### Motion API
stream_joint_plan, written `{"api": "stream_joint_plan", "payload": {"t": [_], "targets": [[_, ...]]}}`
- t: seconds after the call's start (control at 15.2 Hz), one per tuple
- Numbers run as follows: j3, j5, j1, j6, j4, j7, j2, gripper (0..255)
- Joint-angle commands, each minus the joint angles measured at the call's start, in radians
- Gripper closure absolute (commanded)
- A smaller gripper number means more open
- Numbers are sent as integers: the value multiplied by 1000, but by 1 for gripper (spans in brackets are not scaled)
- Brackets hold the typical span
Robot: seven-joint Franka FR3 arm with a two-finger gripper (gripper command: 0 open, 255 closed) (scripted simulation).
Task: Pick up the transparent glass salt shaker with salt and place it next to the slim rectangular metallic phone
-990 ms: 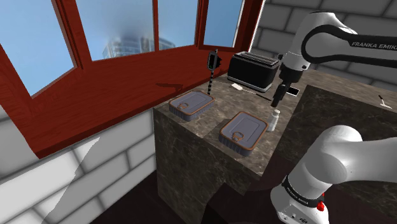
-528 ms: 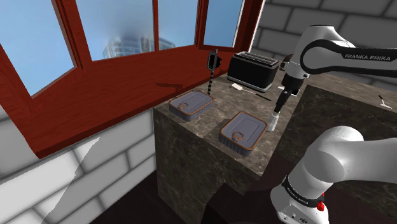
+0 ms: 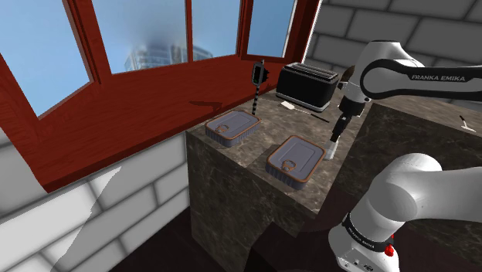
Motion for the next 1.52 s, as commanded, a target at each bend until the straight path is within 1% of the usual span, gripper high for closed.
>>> {"api": "stream_joint_plan", "payload": {"t": [0.0, 0.13, 0.2, 0.79, 1.45], "targets": [[0, 0, 0, 1, -1, 0, 0, 0], [0, 0, 0, 1, 0, 0, 0, 0], [0, 0, 0, 1, 0, 0, 0, 255], [0, 0, 0, 1, -1, 0, 0, 255], [45, 45, 20, -134, 125, -5, -11, 255]]}}
